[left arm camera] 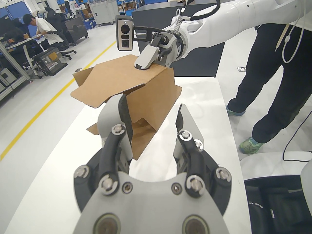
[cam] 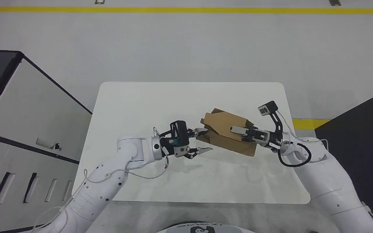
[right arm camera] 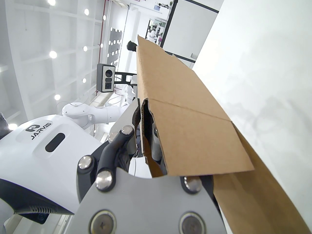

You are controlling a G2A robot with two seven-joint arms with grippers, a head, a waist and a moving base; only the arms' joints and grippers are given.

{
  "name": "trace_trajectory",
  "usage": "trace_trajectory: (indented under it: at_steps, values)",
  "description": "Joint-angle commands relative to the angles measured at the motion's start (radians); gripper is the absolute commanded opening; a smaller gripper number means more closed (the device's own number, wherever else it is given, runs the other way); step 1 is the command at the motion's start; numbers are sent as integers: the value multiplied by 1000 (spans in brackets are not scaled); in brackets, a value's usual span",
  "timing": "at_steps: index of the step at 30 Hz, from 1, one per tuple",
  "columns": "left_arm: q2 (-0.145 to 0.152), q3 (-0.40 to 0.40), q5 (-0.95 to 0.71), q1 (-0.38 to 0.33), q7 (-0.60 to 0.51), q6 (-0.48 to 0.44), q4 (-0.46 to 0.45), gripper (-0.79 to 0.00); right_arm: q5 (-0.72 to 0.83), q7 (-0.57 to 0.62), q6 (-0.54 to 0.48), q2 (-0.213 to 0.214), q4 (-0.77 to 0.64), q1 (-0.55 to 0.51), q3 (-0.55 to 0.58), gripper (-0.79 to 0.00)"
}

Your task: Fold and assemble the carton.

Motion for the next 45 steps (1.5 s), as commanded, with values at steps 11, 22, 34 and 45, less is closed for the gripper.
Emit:
trace_trajectory:
  at_steps: [11, 22, 34, 45]
  values:
    - [4, 3, 4, 15, -1, -20, -16, -397, -9, -31, 17, -7, -2, -5, 11, -785]
    - [1, 25, 8, 6, -5, -28, -20, -397, -18, -43, 24, -11, -12, -18, 22, -785]
    - [3, 13, 1, 7, -2, -11, -11, -397, -16, -13, 14, -16, -27, -31, 28, -785]
    - [3, 27, -1, 9, -6, -22, -12, -385, -12, -19, 10, -20, -26, -38, 39, -785]
